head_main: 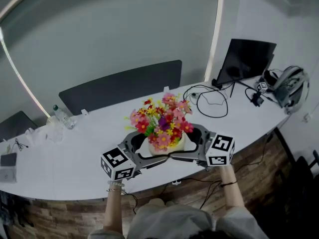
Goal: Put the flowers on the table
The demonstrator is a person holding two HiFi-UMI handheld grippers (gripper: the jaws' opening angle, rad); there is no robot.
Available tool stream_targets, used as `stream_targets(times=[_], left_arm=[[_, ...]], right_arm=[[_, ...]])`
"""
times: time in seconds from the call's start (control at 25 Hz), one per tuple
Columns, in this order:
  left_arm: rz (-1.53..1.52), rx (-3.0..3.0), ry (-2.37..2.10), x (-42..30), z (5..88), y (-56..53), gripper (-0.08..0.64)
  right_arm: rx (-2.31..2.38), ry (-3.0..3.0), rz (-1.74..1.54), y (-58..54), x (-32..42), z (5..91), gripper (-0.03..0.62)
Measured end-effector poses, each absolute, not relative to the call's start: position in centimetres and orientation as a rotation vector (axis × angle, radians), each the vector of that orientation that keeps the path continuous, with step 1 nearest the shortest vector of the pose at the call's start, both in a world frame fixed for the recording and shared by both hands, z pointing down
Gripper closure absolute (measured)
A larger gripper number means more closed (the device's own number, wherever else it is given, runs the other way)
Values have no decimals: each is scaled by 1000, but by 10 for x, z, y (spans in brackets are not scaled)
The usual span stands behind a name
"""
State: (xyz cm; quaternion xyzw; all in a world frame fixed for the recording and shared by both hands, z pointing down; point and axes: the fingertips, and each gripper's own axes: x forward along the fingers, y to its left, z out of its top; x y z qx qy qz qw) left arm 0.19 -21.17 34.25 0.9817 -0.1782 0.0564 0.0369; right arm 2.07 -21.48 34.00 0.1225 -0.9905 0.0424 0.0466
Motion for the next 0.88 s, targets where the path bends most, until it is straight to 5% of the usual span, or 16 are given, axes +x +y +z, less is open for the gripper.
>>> stream_targets(times=[0.88], left_arm=[[265, 2945, -487, -10, 389, -289, 112]], right_arm=[[403, -2992, 256, -291, 8, 387, 146]])
